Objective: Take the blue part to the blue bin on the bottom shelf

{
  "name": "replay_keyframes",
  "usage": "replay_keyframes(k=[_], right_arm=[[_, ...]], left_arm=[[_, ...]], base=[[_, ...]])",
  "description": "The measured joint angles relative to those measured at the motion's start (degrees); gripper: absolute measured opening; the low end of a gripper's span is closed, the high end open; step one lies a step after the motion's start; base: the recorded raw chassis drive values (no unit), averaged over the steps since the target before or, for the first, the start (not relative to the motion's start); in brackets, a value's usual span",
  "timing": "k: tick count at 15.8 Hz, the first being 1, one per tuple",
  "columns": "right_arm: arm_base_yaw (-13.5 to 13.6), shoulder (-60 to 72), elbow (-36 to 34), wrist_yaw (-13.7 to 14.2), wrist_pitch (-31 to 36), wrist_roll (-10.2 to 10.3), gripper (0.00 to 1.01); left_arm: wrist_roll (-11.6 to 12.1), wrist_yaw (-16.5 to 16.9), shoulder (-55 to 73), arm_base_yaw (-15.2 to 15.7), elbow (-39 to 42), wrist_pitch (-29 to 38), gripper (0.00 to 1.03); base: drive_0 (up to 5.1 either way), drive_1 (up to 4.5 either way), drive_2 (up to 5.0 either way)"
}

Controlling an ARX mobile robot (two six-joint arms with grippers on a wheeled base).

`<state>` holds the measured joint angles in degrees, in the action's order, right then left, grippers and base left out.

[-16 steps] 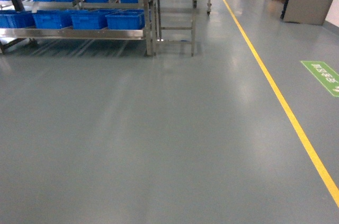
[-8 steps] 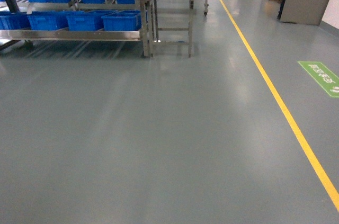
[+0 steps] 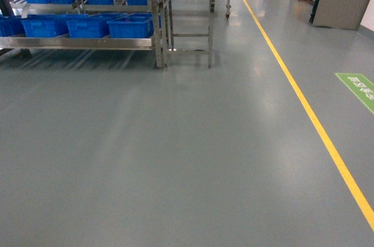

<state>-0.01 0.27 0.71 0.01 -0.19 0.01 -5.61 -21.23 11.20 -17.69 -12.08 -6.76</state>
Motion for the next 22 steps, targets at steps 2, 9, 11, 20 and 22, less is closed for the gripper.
replay_keyframes(k=[2,9,11,20,22], right_arm=[[0.0,0.0,0.0,0.0,0.0,0.0,0.98],[0.0,0.0,0.0,0.0,0.0,0.0,0.98],[0.0,0.0,0.0,0.0,-0.1,0.0,0.98],[0.0,0.0,0.0,0.0,-0.1,0.0,0.98],[0.0,0.0,0.0,0.0,-0.2,0.0,0.98]], left_arm=[[0.0,0.0,0.0,0.0,0.0,0.2,0.44],[0.0,0.0,0.0,0.0,0.0,0.2,0.44],[0.0,0.0,0.0,0.0,0.0,0.1,0.44],[0.0,0.0,0.0,0.0,0.0,0.2,0.44],[0.0,0.0,0.0,0.0,0.0,0.4,0.44]], base=[[-0.1,4.22,-4.4],[-0.1,4.22,-4.4],[-0.1,4.22,-4.4],[-0.1,4.22,-4.4],[-0.1,4.22,-4.4]])
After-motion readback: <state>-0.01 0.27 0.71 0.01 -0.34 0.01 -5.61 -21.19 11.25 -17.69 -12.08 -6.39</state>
